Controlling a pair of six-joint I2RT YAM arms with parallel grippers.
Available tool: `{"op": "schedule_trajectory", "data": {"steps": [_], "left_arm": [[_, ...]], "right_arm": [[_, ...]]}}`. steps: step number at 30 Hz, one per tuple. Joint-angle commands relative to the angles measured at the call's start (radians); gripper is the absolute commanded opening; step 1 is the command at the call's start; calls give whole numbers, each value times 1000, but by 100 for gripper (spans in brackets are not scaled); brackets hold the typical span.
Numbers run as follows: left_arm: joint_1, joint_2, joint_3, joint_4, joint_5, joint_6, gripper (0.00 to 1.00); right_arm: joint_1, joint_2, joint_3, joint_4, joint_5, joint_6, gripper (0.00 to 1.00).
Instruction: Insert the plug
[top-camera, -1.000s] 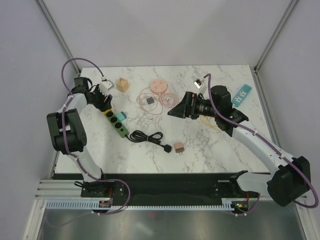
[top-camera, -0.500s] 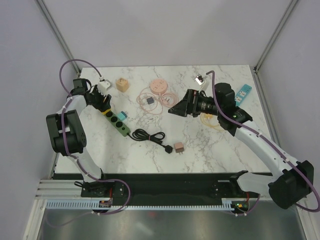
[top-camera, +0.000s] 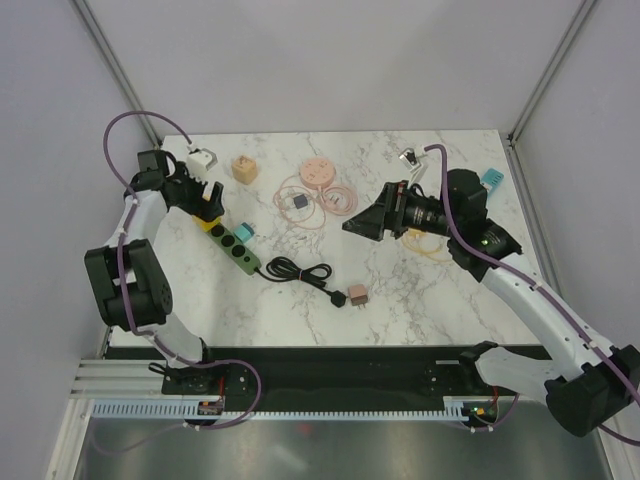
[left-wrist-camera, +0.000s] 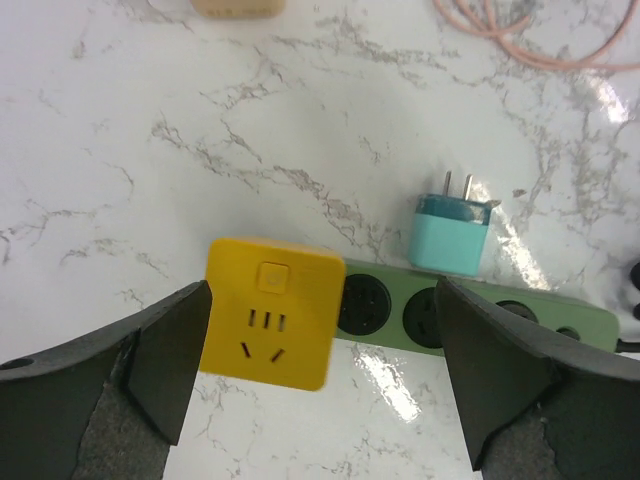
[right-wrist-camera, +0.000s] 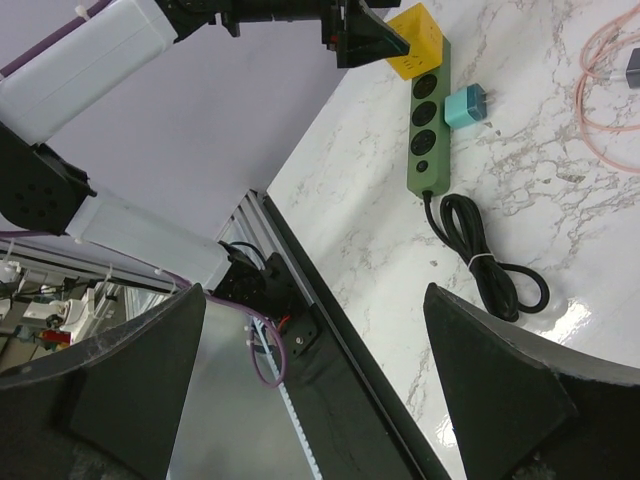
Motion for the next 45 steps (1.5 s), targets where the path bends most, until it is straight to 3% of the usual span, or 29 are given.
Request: {"op": "schedule_trajectory", "data": {"steps": [1,4,9,15,17,18,19,20,29,36,40,45], "left_arm": [[-22,-117,60,-2,26,-117,100],[-24,-157,86,7,-4,-218,100],[-22,-133,169,9,-302,-555,100],[-8,-24,278,-205,-207,-712,100],[-10,-19,272,-223,-209,-755,78],[-10,-22,264,-214,-225,-767,52],[-10,-24,253,-211,-251,-776,18],[-10,-25,250,-210,-297,-784,3],[-20,-45,236,-179,-402,-836,2],[-22,-13,-26,16,-477,-913,2],[-21,27,-60,17,-480,-931,2],[-21,-73,-32,16,-522,-927,2]], "right_arm": [[0,-42,31,-2,5,-14,98],[0,-63,31,-16,19,-12,98],[0,-83,32,-25,23,9,98],[0,-117,15,-29,49,25,98],[0,-135,0,-35,63,29,98],[0,-148,-5,-35,65,32,98],[2,-154,-9,-34,66,35,98],[0,-165,-20,-35,68,40,98],[0,-165,-23,-40,77,39,98],[0,-180,-41,-39,86,42,98],[2,-191,-41,-43,86,40,98],[2,-203,-40,-65,106,32,98]]}}
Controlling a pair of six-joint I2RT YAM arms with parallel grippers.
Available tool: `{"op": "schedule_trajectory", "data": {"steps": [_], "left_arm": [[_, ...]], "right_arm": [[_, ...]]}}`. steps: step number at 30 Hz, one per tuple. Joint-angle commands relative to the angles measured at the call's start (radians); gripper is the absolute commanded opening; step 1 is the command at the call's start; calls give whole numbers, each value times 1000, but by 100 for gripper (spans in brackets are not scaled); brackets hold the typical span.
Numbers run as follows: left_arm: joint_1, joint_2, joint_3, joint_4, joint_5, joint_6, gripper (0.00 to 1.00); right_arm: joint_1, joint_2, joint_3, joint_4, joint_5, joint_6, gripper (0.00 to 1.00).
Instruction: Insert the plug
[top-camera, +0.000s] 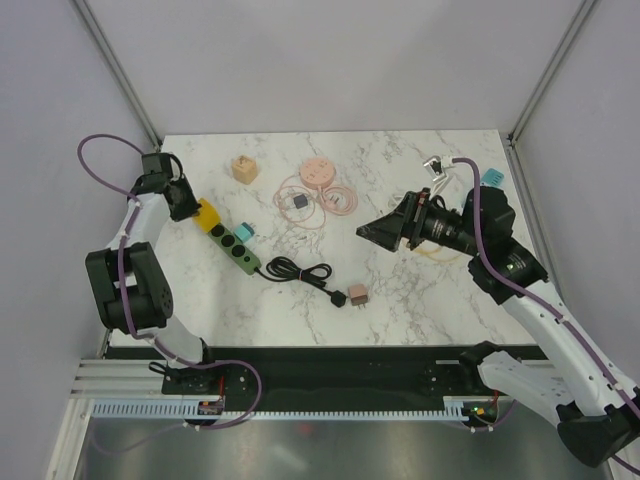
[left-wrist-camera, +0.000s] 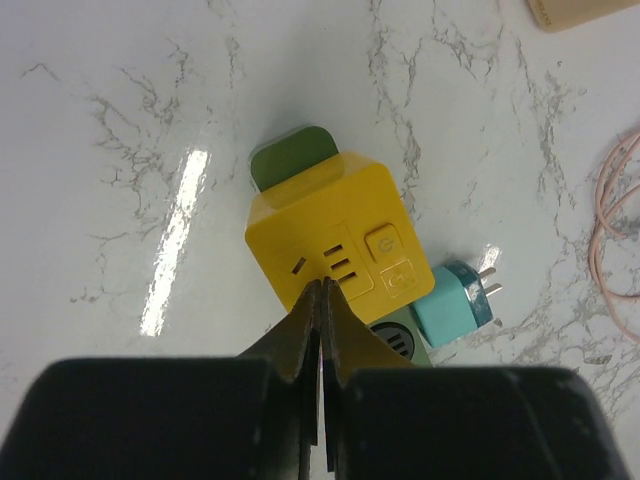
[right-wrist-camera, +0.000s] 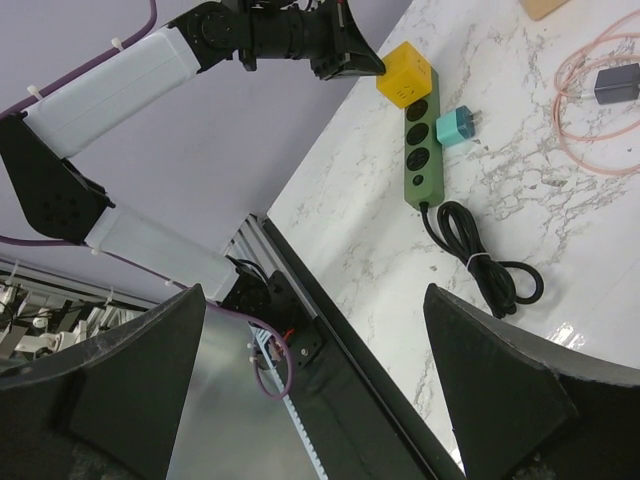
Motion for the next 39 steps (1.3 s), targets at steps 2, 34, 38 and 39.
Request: {"op": "schedule_trajectory", "data": {"steps": [2,34,38,39], "left_arm": [[-4,-66,22,-3,-46,-23,2],[-564,-297,56,-85,-85,115,24],[-742,-332,23,-68,-10,136,38],[-754,-353,13,-41,69,124,42]], "right_arm": [[0,-29,-6,-3,34,4,98],[-35,267,75,-276,834,-139,98],[-74,383,152,-273,926,-174,98],[-75,425,175,-273,945,-180,98]]}}
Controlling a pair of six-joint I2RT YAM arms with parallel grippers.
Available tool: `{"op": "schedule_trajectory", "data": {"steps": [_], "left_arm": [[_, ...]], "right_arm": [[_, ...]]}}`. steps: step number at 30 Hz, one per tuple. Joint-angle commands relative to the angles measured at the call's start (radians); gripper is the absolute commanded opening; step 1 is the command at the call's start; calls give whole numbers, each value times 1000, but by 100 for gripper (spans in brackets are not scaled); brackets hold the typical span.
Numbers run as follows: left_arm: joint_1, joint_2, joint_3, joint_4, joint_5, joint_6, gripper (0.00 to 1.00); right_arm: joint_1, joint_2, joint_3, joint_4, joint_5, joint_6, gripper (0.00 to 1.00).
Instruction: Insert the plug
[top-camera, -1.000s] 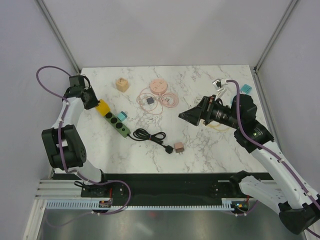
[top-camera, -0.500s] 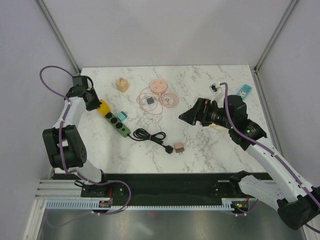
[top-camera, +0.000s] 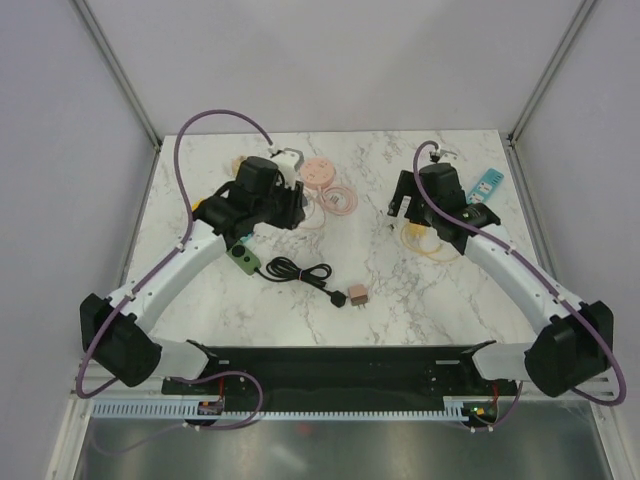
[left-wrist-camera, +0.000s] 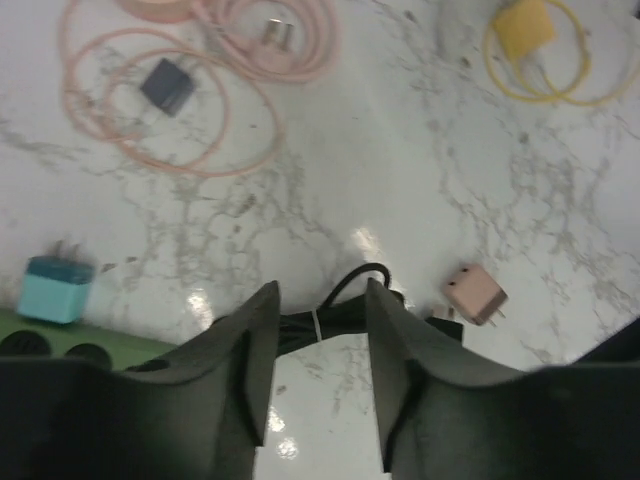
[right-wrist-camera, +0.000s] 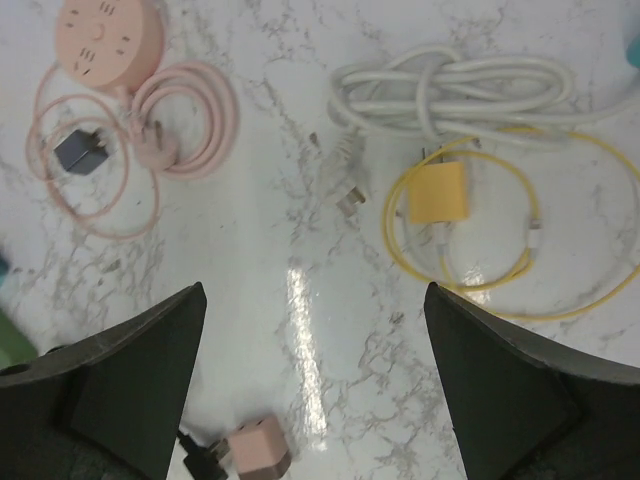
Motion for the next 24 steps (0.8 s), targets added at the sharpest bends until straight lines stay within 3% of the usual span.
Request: {"op": "schedule_trajectory", "data": {"steps": [1,3,5,6,10,13,17,24], "left_arm": [[-54,-78,-58,56,164,33,53],[-54,-112,-92,108,259,8,63],[-54,-169,-136,136,295,5,91],[-54,-190,-149,156,302,10,99],[-54,-256,-190,172,280,30,100],[-54,-270,-218,158,218,62,100],[-53,-246,-207,84,230,73,100],[-51,-327,-275,190,275,57,100]], "right_arm": [[-14,82,91,-17,170,-52,98],[-19,117,108,-13,170,-50,98],[-19,166,114,3,132,-62,98],[-19,192,114,7,113,-67,98],[-19,238,80,15,-26,-116,95],[7,268,30,55,-232,-159,85],[169,280,-17,23,-207,-204,85],[273,135,-167,9,-180,-168,84]]}}
